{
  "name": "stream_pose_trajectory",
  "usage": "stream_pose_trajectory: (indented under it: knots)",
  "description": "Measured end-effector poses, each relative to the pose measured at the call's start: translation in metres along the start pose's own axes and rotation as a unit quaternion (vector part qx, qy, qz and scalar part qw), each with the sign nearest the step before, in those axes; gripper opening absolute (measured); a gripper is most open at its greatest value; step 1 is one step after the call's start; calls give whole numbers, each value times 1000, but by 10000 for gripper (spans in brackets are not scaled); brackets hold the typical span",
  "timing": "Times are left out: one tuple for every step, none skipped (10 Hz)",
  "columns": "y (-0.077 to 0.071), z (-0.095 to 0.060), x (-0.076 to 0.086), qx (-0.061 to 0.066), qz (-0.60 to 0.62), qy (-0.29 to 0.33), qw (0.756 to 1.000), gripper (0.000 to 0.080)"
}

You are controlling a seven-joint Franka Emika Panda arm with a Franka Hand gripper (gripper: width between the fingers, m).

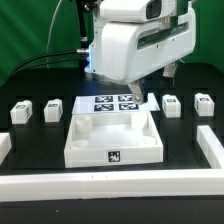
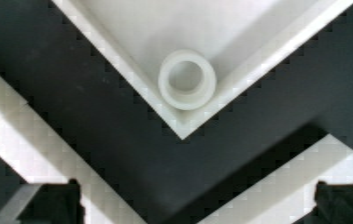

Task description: Assemble one leg

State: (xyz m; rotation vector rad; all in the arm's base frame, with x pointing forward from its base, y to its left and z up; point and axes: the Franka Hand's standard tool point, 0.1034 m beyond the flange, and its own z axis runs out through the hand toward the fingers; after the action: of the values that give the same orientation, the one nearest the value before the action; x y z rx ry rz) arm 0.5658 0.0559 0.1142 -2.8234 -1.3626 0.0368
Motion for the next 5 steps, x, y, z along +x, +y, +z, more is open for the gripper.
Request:
stream_pose_trajectory:
  knots:
    - [0, 0, 0, 0, 0, 0, 1000, 650]
    - [0, 0, 0, 0, 0, 0, 1000, 650]
    - [0, 0, -1, -1, -2, 0, 1000, 650]
    - [0, 4, -9, -1, -16, 1, 1000, 650]
    - [-4, 8, -19, 1, -28, -2, 1000, 650]
